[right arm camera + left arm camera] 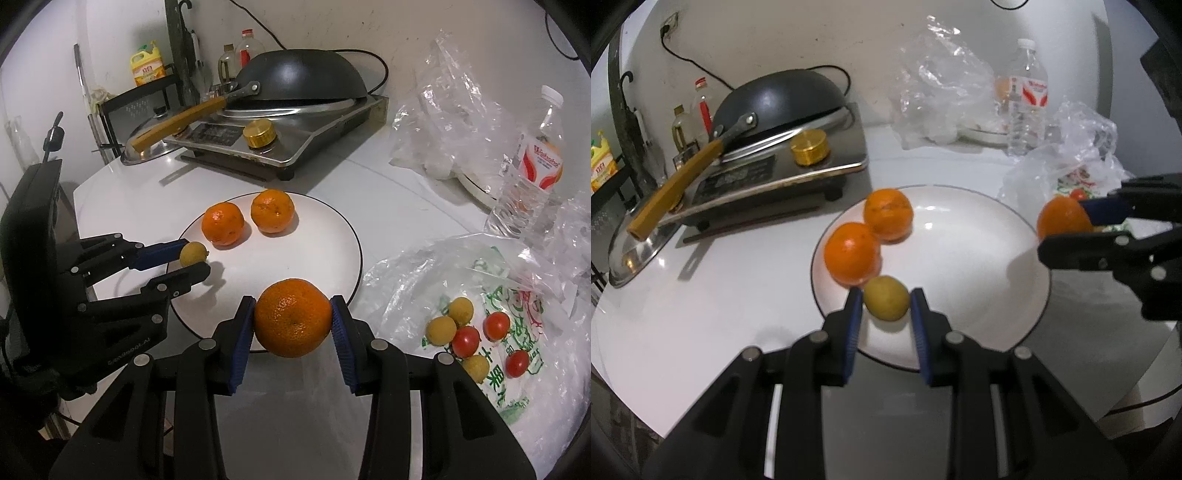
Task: Organize fruits
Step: 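Lower the yellow fruit onto the white plate and open the left gripper, then lower the mandarin onto the plate beside the oranges, open the right gripper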
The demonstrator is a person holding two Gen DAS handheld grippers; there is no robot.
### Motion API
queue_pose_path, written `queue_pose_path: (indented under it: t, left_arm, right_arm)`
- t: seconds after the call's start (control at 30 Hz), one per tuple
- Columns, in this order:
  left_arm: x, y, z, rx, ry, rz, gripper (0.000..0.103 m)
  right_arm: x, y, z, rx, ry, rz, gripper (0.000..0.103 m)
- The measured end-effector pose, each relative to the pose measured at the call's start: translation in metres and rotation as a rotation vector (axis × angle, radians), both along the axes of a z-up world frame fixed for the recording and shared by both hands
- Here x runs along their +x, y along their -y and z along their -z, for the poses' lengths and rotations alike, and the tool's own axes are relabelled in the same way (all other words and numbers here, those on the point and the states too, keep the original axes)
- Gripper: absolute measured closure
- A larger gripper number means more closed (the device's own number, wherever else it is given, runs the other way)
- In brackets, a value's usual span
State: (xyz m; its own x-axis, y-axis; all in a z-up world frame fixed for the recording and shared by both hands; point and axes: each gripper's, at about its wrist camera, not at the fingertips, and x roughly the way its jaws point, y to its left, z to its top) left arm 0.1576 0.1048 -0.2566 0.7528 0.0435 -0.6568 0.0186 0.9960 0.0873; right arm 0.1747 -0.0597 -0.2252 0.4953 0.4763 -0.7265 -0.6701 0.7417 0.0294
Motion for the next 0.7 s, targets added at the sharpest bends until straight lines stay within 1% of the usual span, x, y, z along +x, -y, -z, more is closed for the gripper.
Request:
queue_pose_path:
  t: [0.43,0.7]
  left_arm:
    - [0.006,-0.009,0.001,-0.040,-0.012,-0.015,0.074]
    - [0.002,-0.016,-0.009,-0.102,0.030,0.001,0.074]
  right_arm:
    - [0.016,-0.011,0.004,-0.017,0.003,0.006,0.060]
    - [0.032,-0.026,0.006,-0.041,0.021,0.003,0.060]
